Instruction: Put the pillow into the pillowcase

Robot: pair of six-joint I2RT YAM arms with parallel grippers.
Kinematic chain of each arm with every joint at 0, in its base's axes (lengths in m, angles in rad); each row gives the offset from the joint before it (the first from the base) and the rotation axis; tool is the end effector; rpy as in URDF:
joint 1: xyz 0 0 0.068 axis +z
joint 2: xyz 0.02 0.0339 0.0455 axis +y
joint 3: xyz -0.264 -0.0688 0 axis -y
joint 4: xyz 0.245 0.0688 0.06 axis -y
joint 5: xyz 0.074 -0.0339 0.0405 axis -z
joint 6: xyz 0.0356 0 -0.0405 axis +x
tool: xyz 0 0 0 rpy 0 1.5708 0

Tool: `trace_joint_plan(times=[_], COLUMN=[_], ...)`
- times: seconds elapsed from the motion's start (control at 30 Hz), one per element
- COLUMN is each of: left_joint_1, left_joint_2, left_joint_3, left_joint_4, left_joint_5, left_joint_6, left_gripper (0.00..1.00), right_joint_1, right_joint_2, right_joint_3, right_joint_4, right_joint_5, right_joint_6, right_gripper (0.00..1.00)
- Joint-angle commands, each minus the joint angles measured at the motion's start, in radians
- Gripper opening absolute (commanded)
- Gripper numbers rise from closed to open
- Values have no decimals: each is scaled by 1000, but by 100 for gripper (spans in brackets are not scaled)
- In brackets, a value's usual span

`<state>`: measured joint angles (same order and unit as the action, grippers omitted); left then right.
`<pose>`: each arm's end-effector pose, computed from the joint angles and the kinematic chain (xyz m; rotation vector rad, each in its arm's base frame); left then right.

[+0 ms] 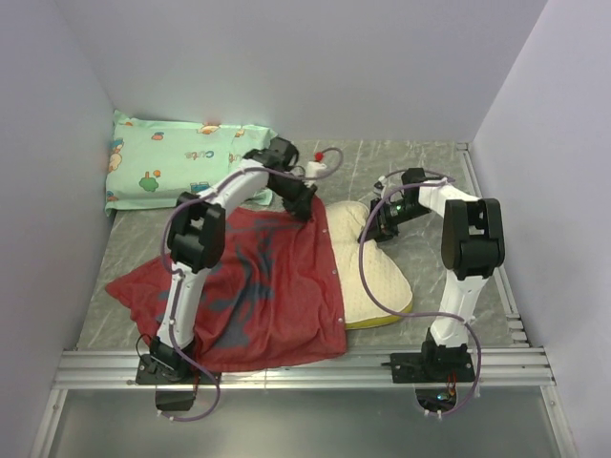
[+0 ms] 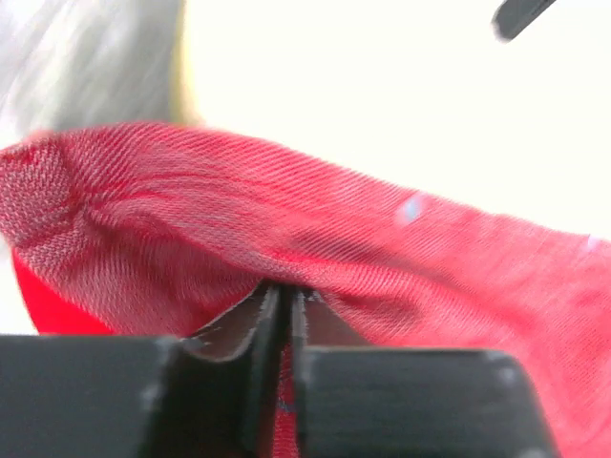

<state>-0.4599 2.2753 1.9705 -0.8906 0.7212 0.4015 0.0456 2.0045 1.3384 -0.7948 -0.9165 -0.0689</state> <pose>0.4194 -0.2340 0.2046 1.2643 2.3023 -1.0020 0.3695 0.0451 0.1538 -0.2293 2.7111 1.3398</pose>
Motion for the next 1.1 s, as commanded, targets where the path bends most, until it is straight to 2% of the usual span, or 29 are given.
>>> trace_joint_plan(times=[0.0, 0.07, 0.1, 0.2, 0.23, 0.27, 0.37, 0.4, 0.47, 0.5, 0.53, 0.57, 0.6, 0.67, 0.8, 0.97, 1.07], left_joint_1=[-82, -121, -135, -171, -175, -180, -154, -137, -57, -22, 45, 73, 101, 177, 271, 233, 173], left_joint_2=[-17, -40, -48, -80, -83, -79, -42, -45, -88, -103, -124, -125, -120, -103, -105, -122, -57], left_joint_3=[44, 59, 62, 35, 22, 11, 45, 47, 24, 24, 34, 104, 144, 197, 85, -96, -61], left_joint_4=[236, 332, 429, 596, 670, 676, 521, 483, 420, 397, 342, 190, 95, -22, -160, -125, -122], left_joint_5=[136, 170, 175, 198, 189, 190, 190, 190, 190, 219, 224, 212, 151, 83, -57, -46, 16], left_joint_6=[-142, -252, -332, -472, -536, -552, -517, -477, -454, -414, -356, -295, -160, -52, 155, 194, 172], left_gripper=[2, 0, 0, 0, 2, 5, 19, 34, 48, 62, 69, 74, 78, 78, 72, 72, 64], right_joint_1=[19, 20, 22, 22, 22, 20, 7, -3, -22, -41, -41, -65, -78, -90, -99, -67, -50], right_joint_2=[-1, -10, -13, -29, -36, -39, -58, -67, -98, -108, -122, -127, -128, -125, -141, -107, -63], right_joint_3=[-21, -22, -22, -25, -25, -25, -30, -33, -50, -56, -59, -55, -51, -24, 1, -13, -44], right_joint_4=[-7, -9, -6, 15, 17, 19, -29, -40, -55, -70, -83, -107, -122, -162, -191, -193, -175], right_joint_5=[-45, -65, -71, -87, -96, -111, -125, -124, -108, -92, -81, -71, -55, -44, -27, 2, -24], right_joint_6=[-8, -8, -8, 6, 6, 4, -28, -51, -74, -101, -117, -144, -157, -183, -167, -161, -160], right_gripper=[24, 12, 7, 0, 0, 0, 3, 7, 10, 13, 14, 15, 21, 25, 38, 44, 43])
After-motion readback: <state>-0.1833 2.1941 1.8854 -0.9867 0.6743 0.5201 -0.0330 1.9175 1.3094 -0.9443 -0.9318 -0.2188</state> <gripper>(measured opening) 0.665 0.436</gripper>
